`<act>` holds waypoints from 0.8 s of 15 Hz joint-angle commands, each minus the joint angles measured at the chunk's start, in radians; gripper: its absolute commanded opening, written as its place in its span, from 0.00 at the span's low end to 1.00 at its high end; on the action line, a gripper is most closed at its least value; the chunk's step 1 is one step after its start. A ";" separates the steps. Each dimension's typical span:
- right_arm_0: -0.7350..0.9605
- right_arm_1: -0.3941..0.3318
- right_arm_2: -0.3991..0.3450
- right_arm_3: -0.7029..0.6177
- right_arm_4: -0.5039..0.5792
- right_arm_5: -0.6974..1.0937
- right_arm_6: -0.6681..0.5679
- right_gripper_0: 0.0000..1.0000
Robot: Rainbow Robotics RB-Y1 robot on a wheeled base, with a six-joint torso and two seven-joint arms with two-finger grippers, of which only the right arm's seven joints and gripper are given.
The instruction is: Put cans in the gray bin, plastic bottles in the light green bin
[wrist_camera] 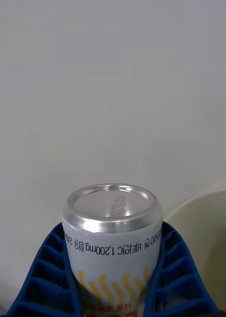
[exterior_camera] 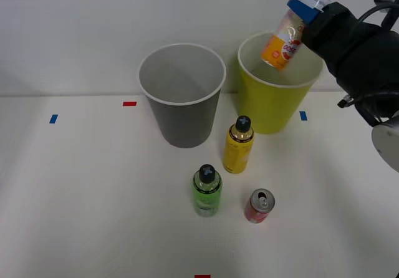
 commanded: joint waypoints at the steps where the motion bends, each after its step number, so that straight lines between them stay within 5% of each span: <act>1: -0.062 0.020 0.104 0.088 0.049 -0.142 -0.018 0.18; 12: -0.418 0.060 0.426 0.461 0.176 -0.286 -0.051 0.13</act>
